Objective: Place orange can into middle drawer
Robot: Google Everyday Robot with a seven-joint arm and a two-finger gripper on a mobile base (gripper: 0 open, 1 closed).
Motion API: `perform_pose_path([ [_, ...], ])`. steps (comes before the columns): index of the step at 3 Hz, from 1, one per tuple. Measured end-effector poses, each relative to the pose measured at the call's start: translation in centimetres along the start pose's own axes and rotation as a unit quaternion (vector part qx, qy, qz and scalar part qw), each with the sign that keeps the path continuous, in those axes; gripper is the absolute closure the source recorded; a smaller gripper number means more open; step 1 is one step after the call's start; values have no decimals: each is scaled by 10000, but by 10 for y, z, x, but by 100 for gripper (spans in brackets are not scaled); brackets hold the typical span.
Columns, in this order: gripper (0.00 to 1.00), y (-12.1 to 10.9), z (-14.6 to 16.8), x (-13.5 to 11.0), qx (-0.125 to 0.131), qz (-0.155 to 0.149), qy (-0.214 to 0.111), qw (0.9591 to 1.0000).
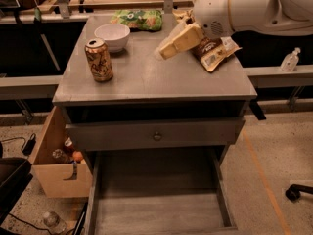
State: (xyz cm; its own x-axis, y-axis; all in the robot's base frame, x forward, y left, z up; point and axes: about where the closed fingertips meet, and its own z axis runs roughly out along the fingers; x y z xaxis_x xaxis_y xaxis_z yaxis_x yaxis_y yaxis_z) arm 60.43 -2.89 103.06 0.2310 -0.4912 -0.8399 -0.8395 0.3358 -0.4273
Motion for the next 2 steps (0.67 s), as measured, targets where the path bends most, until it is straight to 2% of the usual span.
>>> perform_pose_path([
  [2, 0, 2, 5, 3, 61, 39, 16, 10000],
])
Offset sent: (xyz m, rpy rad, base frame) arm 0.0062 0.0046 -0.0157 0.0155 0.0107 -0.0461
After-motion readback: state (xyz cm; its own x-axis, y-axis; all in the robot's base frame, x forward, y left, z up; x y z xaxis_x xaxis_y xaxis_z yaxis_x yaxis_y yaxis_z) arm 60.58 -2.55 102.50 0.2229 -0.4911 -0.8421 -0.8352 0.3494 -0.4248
